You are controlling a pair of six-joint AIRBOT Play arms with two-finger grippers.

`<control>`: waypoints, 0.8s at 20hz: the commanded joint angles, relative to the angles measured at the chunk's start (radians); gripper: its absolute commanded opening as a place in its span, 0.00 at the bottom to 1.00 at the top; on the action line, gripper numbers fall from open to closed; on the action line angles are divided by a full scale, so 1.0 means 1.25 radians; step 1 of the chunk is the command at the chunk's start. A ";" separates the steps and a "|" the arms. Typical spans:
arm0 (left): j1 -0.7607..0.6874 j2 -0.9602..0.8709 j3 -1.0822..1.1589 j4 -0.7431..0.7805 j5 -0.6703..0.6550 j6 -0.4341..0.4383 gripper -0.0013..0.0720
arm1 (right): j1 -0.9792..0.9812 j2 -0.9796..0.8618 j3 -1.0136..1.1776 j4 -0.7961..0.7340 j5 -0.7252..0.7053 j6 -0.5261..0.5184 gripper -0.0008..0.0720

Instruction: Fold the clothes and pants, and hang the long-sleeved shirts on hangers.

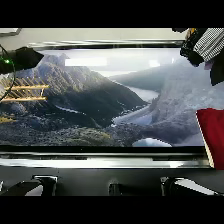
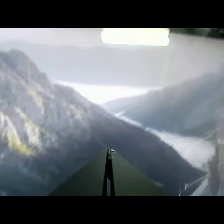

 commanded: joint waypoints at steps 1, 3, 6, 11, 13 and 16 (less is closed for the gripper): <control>-0.033 -0.020 0.019 0.015 0.155 0.042 0.04 | 0.088 -0.002 0.220 0.074 -0.100 -0.016 0.98; -0.069 -0.084 0.067 0.175 0.092 0.025 0.04 | 0.231 -0.001 0.282 0.070 -0.179 -0.026 0.98; -0.084 -0.204 0.082 0.426 -0.142 -0.153 0.13 | 0.478 -0.037 0.282 0.047 -0.122 0.032 0.94; -0.044 -0.292 -0.094 0.257 -0.458 -0.096 0.98 | 0.799 -0.119 0.186 0.015 0.050 -0.040 0.96; -0.063 -0.214 -0.230 0.237 -0.318 -0.117 0.98 | 0.877 -0.119 0.117 0.001 0.024 -0.034 0.99; -0.091 -0.136 -0.303 0.292 -0.162 -0.153 0.98 | 0.929 -0.120 0.083 0.006 -0.036 -0.016 0.99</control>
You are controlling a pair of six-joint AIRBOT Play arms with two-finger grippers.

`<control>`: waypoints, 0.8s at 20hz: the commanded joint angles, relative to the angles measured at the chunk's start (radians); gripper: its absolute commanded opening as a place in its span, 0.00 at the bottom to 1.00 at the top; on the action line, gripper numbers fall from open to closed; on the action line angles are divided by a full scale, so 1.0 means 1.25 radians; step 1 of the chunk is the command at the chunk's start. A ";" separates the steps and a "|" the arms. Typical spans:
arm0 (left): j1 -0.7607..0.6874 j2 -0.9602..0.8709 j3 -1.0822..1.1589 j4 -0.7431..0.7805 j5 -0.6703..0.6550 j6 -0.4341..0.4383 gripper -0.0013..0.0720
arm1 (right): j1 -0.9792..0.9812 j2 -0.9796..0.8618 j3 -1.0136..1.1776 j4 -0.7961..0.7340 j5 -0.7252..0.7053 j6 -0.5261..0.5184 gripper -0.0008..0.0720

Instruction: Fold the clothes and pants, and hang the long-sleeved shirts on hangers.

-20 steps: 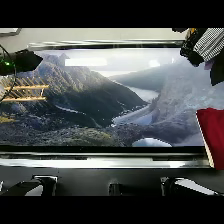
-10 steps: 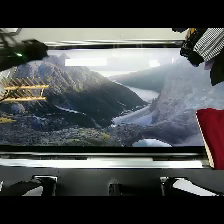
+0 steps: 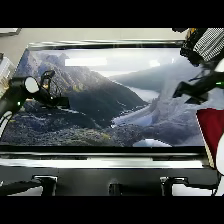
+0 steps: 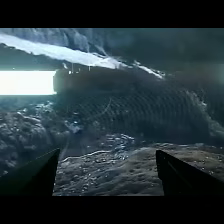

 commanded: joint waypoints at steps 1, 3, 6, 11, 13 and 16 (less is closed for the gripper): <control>-0.020 0.057 -0.085 0.021 0.106 -0.024 0.98 | 0.088 -0.005 -0.042 -0.005 -0.030 0.005 0.99; -0.020 0.054 -0.084 0.020 0.110 -0.024 0.98 | 0.093 -0.006 -0.042 -0.005 -0.025 0.005 0.97; -0.020 0.050 -0.084 0.020 0.110 -0.024 0.98 | 0.093 -0.006 -0.042 -0.005 -0.025 0.005 0.97; -0.020 0.050 -0.084 0.020 0.110 -0.024 0.98 | 0.093 -0.006 -0.042 -0.005 -0.025 0.005 0.97; -0.020 0.050 -0.084 0.020 0.110 -0.024 0.98 | 0.093 -0.006 -0.042 -0.005 -0.025 0.005 0.97; -0.020 0.050 -0.084 0.020 0.110 -0.024 0.98 | 0.093 -0.006 -0.042 -0.005 -0.025 0.005 0.97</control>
